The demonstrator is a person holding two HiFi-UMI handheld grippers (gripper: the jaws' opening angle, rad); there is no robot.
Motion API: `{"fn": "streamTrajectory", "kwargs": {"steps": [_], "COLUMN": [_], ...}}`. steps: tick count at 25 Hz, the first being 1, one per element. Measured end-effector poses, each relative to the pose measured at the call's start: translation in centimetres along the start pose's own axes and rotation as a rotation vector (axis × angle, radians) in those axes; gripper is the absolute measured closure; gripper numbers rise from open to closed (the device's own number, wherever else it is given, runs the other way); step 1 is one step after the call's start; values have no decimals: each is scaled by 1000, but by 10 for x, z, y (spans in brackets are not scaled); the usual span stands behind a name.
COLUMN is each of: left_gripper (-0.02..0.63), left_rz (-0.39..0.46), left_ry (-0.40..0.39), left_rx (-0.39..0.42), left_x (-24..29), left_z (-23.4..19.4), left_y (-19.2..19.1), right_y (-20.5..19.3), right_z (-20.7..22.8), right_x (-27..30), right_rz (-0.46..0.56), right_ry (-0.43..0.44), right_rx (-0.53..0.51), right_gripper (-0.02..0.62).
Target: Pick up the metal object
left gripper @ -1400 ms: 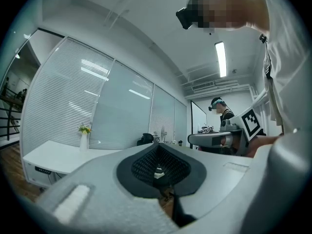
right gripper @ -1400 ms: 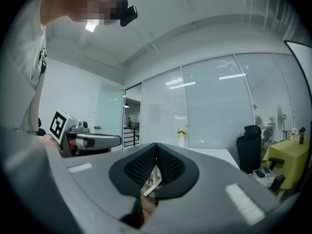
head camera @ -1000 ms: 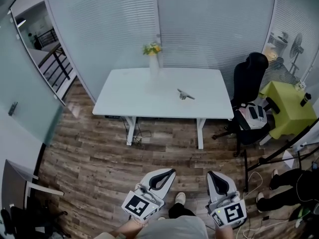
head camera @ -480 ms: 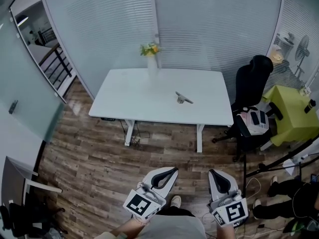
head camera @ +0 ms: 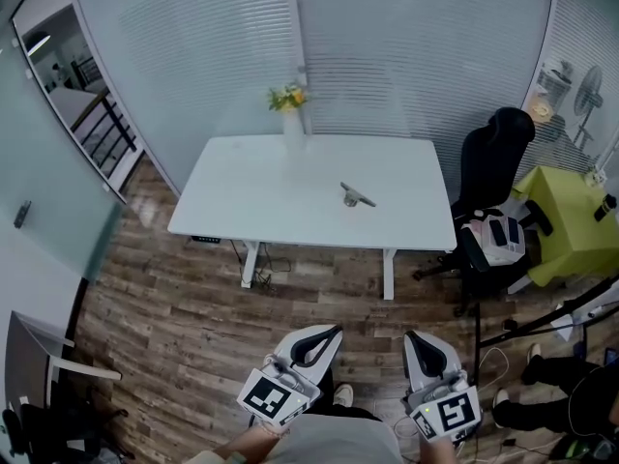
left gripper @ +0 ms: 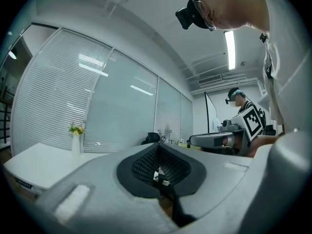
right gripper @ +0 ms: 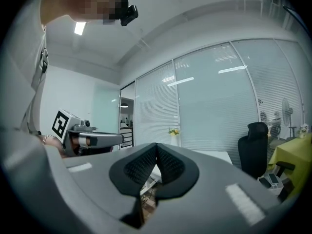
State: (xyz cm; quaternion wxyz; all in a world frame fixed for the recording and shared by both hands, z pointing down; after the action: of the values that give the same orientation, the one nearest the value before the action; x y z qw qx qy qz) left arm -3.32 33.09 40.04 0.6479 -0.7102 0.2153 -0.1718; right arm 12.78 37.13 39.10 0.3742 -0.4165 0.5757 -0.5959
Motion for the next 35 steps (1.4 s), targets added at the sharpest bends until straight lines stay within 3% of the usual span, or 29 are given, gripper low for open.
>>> {"fn": "streamTrajectory", "kwargs": {"steps": [9,24,35], "left_gripper": [604,605,604], "left_rz": [-1,14,13], "left_ry": [-21,-48,-51], "left_rx": [-10,-8,-28], "left_x": [35,89,118], "left_z": [-73,-252,-320], "left_y": [0,20,21], "right_y": [-1,19,17], "right_z": [18,37,55], "right_x": [74,263,328], "right_rz": [-29,-31,-51], "right_ry": [-10,-14,-39], "right_rx": [-12,-61,-56], "right_gripper": [591,591,591]}}
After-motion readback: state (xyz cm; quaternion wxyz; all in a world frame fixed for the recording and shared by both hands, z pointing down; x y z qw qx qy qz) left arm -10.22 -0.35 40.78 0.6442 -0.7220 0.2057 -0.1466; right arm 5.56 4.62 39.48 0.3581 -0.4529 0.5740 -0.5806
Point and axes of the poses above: the fingertips, and each gripper's own axes: x forward along the fingers, z to its right, y out of its top, the point moved 4 cm from there along -x, backward along the fingers, and after that the axes turned 5 degrees about -y, right-handed, at the moved point
